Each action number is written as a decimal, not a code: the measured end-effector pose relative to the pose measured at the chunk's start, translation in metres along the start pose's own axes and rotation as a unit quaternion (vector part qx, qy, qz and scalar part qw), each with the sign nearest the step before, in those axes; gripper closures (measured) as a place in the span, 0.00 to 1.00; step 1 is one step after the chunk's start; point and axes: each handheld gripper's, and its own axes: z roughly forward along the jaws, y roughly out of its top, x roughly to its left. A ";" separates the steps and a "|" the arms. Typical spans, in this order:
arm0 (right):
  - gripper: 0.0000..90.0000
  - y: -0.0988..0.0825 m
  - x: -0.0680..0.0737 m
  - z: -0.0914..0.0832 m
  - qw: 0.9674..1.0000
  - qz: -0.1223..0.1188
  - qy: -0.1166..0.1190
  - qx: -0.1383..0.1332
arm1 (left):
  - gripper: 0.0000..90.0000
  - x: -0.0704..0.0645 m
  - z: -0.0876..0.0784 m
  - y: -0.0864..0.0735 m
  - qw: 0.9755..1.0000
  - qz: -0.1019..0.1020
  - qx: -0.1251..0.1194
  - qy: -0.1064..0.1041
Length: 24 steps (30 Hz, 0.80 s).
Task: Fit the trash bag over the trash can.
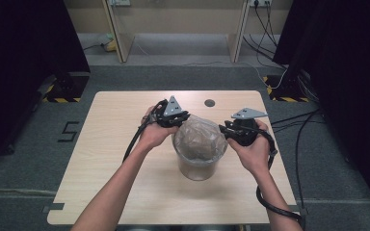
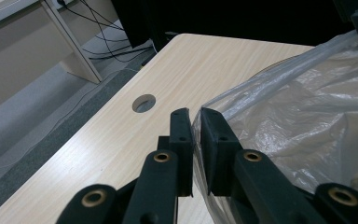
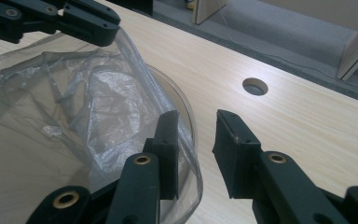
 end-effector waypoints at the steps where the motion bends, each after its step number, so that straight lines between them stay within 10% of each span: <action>1: 0.78 0.000 0.000 0.000 1.000 -0.001 0.001 0.000 | 0.93 0.000 0.001 0.000 1.000 0.001 0.001 0.000; 24: 0.99 -0.002 -0.008 0.012 1.000 0.014 0.007 0.012 | 1.00 -0.001 0.015 0.001 1.000 0.010 0.013 -0.004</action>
